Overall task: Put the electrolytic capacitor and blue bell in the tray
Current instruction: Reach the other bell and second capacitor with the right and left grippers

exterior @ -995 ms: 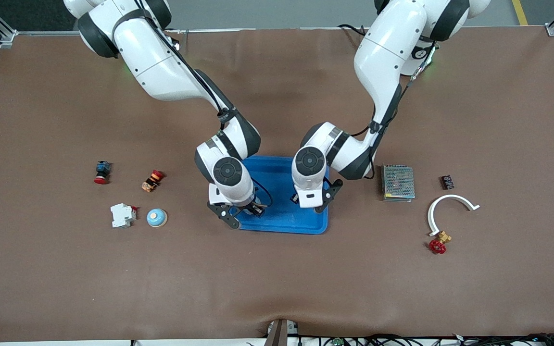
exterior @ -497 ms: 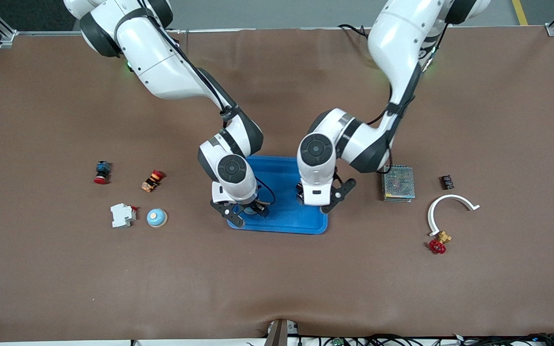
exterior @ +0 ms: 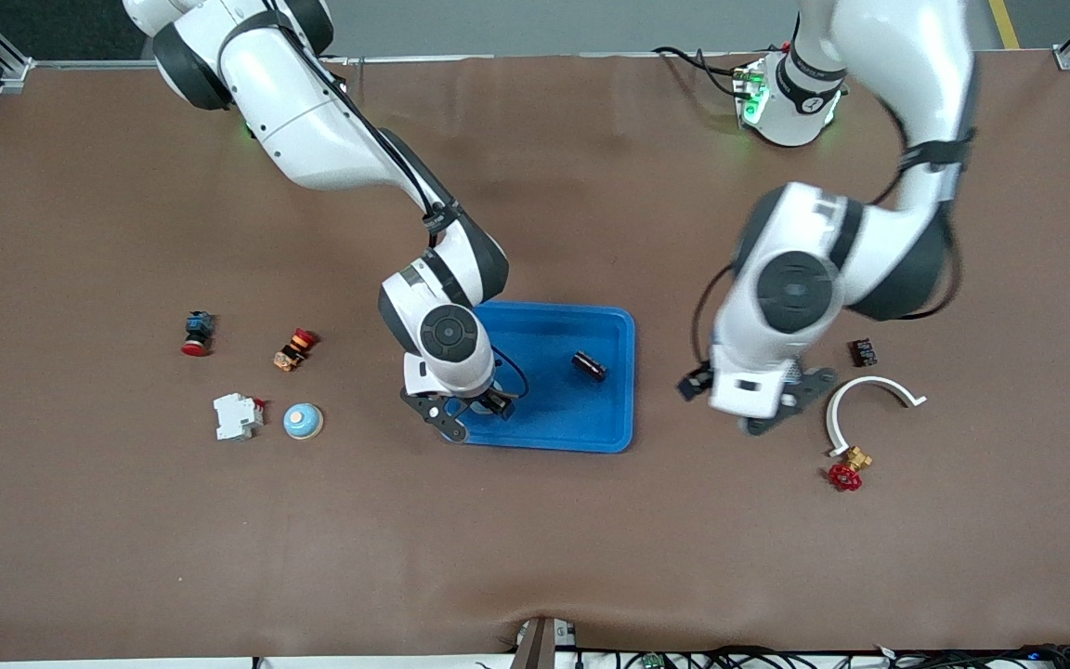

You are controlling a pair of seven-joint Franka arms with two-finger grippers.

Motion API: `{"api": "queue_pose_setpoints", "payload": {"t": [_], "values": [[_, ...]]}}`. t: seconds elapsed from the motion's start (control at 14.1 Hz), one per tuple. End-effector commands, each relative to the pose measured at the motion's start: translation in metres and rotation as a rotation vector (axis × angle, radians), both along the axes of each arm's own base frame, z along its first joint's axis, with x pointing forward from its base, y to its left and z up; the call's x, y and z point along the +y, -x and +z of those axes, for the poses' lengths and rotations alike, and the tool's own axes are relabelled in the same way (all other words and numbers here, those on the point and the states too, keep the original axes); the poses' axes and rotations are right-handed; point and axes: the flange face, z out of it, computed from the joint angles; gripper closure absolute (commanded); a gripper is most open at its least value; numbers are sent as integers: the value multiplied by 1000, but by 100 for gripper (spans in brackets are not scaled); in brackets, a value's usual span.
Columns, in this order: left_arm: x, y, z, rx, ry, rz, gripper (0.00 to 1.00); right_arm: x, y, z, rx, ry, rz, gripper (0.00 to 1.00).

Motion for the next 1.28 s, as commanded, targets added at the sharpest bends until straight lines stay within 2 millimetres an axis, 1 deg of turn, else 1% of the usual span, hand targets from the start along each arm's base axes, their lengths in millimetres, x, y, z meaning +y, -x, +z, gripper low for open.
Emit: {"api": "queue_pose_setpoints", "payload": {"t": [0.0,0.07,0.14,0.21,0.28,0.36,0.43,0.5,0.57,0.64,0.71,0.78,0.85,0.99,1.07,1.21], "values": [[62,0,34,25,23,-102,0,-7,-14,24,14,-9,3,0],[87,-2,45,28,32,-143,0,-16,-19,29,26,-7,12,0],[111,-4,51,38,38,-166,0,-21,-22,35,34,-9,28,0],[135,-4,59,39,46,-188,0,-32,-28,39,34,-12,43,0],[157,-4,62,42,53,-215,0,-37,-32,40,33,-14,53,0],[185,-2,67,41,62,-244,0,-44,-34,45,29,-10,52,0],[210,0,66,49,71,-274,0,-55,-37,45,31,-2,53,0],[232,2,66,53,79,-299,0,-62,-36,47,38,2,103,0],[250,6,63,59,85,-314,0,-71,-36,48,50,6,159,0],[267,11,58,54,89,-325,0,-85,-38,50,61,7,193,0],[277,18,49,42,89,-319,0,-95,-38,54,65,8,226,0],[283,24,40,12,83,-312,0,-106,-39,60,64,15,261,0],[289,33,28,-22,76,-306,0,-122,-44,68,62,18,286,0],[292,49,-2,-67,67,-306,0,-152,-51,82,62,11,376,0],[295,55,-15,-79,64,-303,0,-171,-55,85,60,4,421,0],[301,68,-44,-88,60,-300,0,-198,-57,93,63,0,511,0]]}}
